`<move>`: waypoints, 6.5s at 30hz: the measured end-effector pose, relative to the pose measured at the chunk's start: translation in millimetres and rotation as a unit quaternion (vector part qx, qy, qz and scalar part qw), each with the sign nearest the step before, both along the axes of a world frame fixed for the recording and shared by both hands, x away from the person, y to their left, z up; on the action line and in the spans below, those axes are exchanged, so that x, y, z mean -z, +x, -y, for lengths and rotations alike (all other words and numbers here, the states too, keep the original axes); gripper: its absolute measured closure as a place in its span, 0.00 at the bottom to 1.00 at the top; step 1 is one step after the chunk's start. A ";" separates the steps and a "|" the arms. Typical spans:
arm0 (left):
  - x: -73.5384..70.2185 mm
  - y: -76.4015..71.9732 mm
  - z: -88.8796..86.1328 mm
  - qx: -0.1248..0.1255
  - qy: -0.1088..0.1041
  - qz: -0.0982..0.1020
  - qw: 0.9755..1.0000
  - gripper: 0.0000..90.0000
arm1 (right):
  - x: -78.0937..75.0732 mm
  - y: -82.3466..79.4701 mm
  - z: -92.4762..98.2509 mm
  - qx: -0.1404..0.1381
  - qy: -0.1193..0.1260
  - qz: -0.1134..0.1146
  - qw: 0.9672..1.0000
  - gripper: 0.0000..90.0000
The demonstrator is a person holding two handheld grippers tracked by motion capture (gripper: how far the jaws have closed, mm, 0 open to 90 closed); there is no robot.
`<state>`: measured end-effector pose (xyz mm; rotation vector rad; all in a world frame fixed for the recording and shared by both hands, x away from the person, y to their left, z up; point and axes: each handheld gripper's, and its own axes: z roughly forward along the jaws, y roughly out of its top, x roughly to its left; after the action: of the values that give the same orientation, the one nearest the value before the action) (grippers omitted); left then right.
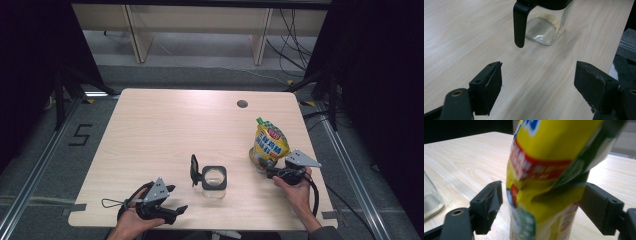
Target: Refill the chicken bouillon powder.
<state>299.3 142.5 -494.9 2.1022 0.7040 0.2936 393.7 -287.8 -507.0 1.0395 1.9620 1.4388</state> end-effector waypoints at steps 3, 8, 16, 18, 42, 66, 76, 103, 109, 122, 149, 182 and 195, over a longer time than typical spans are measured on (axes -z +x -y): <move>0.1 -0.2 0.3 0.000 -0.002 0.000 1.000 0.24 | 1.5 1.2 -1.7 0.007 0.002 0.015 1.000 0.22; -0.6 0.2 -0.1 0.005 0.003 -0.008 1.000 0.24 | 5.3 4.7 -2.2 0.010 0.002 0.029 1.000 0.20; 0.5 0.5 1.1 0.002 -0.005 0.007 1.000 0.24 | 8.6 7.5 -8.5 0.017 0.005 0.035 0.999 0.21; -0.2 0.9 0.5 0.008 -0.001 0.005 1.000 0.24 | 8.8 9.0 -7.9 0.019 -0.004 0.048 0.999 0.21; -1.7 0.5 -0.1 0.006 0.001 -0.006 1.000 0.24 | 8.6 14.0 -12.0 0.032 0.003 0.049 0.998 0.24; -1.5 0.6 0.2 0.005 -0.003 0.009 1.000 0.24 | 9.8 22.5 -15.0 0.034 0.017 0.078 0.996 0.28; -3.8 1.1 -1.6 0.007 0.003 0.002 1.000 0.24 | 6.8 21.9 -11.4 0.039 0.010 0.067 0.997 0.38; -2.8 0.5 -3.8 -0.003 -0.001 0.008 1.000 0.25 | -37.5 -20.8 -12.5 -0.041 -0.078 0.099 0.991 0.41; -3.6 1.1 -4.7 0.001 0.002 0.009 1.000 0.25 | -50.2 -40.2 -19.3 -0.051 -0.165 0.144 0.974 0.41; -1.4 0.2 -4.2 -0.009 -0.005 0.006 1.000 0.25 | -66.8 -70.7 -31.4 -0.084 -0.302 0.199 0.928 0.41; -1.8 -2.3 -3.1 -0.002 0.016 0.010 1.000 0.25 | -61.1 -97.1 -65.5 -0.106 -0.525 0.267 0.801 0.41; -2.6 -1.9 -4.1 0.004 0.030 0.013 0.999 0.25 | -60.3 -110.3 -89.1 -0.110 -0.689 0.356 0.621 0.44; -1.6 -2.2 -2.9 0.002 0.021 0.012 1.000 0.25 | -55.9 -107.8 -89.4 -0.108 -0.697 0.363 0.609 0.44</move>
<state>297.1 145.5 -493.3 2.1350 0.6855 0.3342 285.9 -198.3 -451.2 -0.4785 1.7413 -0.0340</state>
